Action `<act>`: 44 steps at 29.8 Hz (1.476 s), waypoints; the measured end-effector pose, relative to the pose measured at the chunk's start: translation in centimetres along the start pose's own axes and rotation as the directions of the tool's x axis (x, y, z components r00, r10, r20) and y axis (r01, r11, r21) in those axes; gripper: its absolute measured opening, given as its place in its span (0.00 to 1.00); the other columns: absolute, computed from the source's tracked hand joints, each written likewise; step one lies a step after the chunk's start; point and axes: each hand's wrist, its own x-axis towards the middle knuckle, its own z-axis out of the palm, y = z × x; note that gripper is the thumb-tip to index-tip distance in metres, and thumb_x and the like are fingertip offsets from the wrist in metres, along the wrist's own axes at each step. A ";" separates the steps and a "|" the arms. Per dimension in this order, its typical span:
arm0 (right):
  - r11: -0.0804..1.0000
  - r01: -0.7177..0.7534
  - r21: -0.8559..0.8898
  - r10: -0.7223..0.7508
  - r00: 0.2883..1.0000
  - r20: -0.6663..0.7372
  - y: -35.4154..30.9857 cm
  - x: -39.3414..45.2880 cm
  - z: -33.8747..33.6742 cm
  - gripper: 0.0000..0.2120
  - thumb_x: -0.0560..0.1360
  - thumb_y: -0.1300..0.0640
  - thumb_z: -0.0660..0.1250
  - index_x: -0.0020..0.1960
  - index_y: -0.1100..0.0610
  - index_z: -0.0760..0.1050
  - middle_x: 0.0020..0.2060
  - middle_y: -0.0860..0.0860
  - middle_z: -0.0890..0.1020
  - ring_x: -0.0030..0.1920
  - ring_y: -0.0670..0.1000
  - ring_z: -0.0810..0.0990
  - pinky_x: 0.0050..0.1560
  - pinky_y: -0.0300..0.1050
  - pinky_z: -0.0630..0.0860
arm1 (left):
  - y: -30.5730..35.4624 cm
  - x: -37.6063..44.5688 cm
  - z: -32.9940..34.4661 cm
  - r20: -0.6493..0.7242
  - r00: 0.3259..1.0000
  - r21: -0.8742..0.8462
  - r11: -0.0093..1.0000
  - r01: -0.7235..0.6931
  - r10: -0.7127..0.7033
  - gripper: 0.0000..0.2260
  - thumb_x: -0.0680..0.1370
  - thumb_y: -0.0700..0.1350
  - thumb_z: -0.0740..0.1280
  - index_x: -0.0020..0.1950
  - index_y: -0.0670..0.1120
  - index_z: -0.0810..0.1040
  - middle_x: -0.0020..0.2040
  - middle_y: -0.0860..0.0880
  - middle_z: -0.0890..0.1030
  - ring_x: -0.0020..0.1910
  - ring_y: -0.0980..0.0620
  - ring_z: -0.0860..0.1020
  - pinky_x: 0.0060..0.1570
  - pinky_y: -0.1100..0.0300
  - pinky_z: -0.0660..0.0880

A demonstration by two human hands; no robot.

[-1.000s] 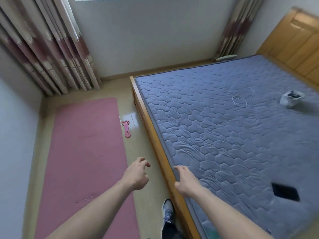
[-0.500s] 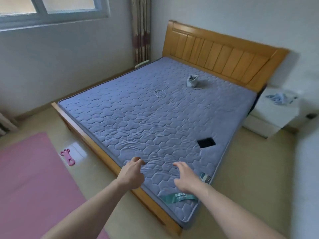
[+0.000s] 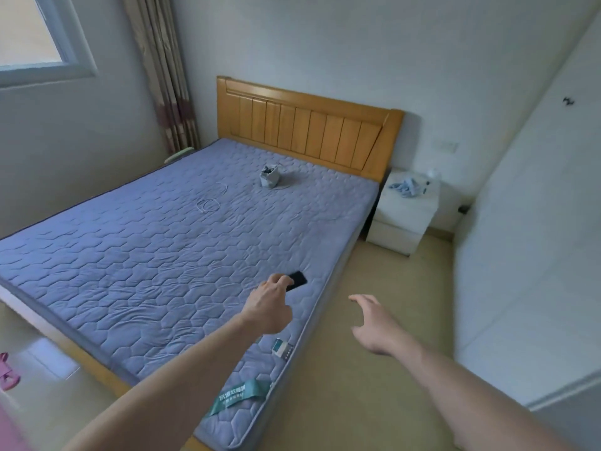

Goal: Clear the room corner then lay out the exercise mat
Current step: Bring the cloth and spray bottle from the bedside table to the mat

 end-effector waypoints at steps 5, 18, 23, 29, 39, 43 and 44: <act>1.000 -0.012 0.022 0.013 0.998 -0.064 5.4 2.9 -6.6 0.31 0.77 0.59 0.66 0.79 0.51 0.62 0.77 0.50 0.63 0.67 0.55 0.74 0.61 0.44 0.72 | 6.8 5.9 -0.2 -0.013 0.998 0.013 0.998 -0.060 0.060 0.27 0.77 0.44 0.64 0.76 0.50 0.65 0.73 0.51 0.67 0.66 0.46 0.72 0.62 0.53 0.71; 0.988 -0.132 0.076 0.141 0.983 -0.116 15.2 21.8 -17.5 0.33 0.76 0.59 0.66 0.79 0.50 0.61 0.77 0.49 0.62 0.69 0.54 0.73 0.62 0.45 0.73 | 14.8 31.5 -0.2 0.056 0.983 0.025 0.984 -0.174 0.172 0.27 0.78 0.45 0.65 0.77 0.50 0.64 0.77 0.51 0.64 0.70 0.46 0.70 0.67 0.52 0.71; 0.975 -0.185 0.120 0.202 0.967 -0.154 18.2 28.5 -22.2 0.33 0.76 0.59 0.66 0.79 0.51 0.61 0.77 0.51 0.63 0.69 0.55 0.73 0.63 0.46 0.73 | 17.5 41.8 -1.4 0.095 0.976 0.052 0.978 -0.203 0.197 0.26 0.79 0.43 0.63 0.77 0.49 0.64 0.77 0.51 0.63 0.71 0.46 0.69 0.66 0.53 0.71; 0.961 -0.230 0.156 0.257 0.948 -0.185 23.9 35.7 -28.4 0.34 0.76 0.58 0.66 0.80 0.51 0.60 0.78 0.53 0.61 0.69 0.56 0.72 0.64 0.47 0.73 | 23.5 52.5 -2.0 0.142 0.953 0.070 0.958 -0.279 0.267 0.27 0.78 0.42 0.64 0.77 0.49 0.64 0.77 0.51 0.62 0.72 0.46 0.68 0.65 0.54 0.70; 0.954 -0.241 0.177 0.272 0.946 -0.179 36.6 50.2 -39.8 0.34 0.76 0.61 0.62 0.80 0.51 0.58 0.79 0.48 0.58 0.73 0.53 0.69 0.63 0.43 0.70 | 34.8 72.2 0.0 0.164 0.948 0.063 0.956 -0.286 0.272 0.27 0.78 0.43 0.63 0.77 0.49 0.64 0.78 0.51 0.62 0.72 0.46 0.68 0.68 0.53 0.70; 0.956 -0.243 0.165 0.273 0.943 -0.192 41.0 55.7 -44.7 0.33 0.77 0.60 0.63 0.80 0.50 0.59 0.79 0.47 0.58 0.70 0.53 0.73 0.60 0.44 0.73 | 38.6 78.5 0.4 0.149 0.951 0.030 0.960 -0.277 0.270 0.26 0.78 0.43 0.63 0.76 0.50 0.65 0.77 0.53 0.62 0.72 0.47 0.68 0.68 0.52 0.70; 0.952 -0.252 0.171 0.281 0.944 -0.174 41.8 57.1 -45.6 0.34 0.76 0.60 0.63 0.80 0.50 0.58 0.79 0.47 0.57 0.69 0.53 0.74 0.57 0.44 0.73 | 39.2 79.9 0.5 0.160 0.953 0.031 0.963 -0.267 0.259 0.26 0.77 0.43 0.63 0.76 0.51 0.66 0.77 0.53 0.62 0.72 0.47 0.68 0.67 0.52 0.70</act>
